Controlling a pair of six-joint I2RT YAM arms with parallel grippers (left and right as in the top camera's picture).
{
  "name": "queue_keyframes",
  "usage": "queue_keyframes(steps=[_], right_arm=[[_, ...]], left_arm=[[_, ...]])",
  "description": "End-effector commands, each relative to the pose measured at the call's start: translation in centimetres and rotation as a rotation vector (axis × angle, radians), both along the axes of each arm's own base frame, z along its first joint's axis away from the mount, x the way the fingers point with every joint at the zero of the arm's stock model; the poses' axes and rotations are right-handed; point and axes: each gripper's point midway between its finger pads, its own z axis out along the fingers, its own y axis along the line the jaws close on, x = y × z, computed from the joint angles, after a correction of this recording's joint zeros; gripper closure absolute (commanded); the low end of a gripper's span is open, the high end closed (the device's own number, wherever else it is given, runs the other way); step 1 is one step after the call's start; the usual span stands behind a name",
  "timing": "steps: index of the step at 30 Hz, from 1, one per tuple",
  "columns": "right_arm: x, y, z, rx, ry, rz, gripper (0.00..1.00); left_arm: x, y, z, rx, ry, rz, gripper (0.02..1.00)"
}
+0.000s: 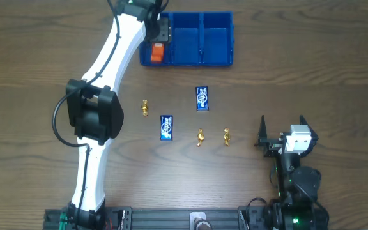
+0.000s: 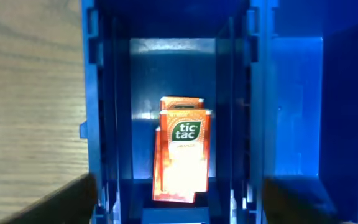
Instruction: Sort Candies Into Trays
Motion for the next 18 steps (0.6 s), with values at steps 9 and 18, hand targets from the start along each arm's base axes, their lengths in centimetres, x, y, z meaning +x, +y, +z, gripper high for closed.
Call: queue_keyframes(steps=[9,18], right_arm=[[0.0,0.1,-0.1,-0.012,0.003,0.008,0.003],[0.0,0.1,-0.1,-0.012,0.003,0.008,0.003]], left_arm=[[-8.2,5.9,20.1,-0.119,-0.521,0.099,0.018],[-23.1,15.6,23.3,-0.107,-0.947,0.190,0.020]])
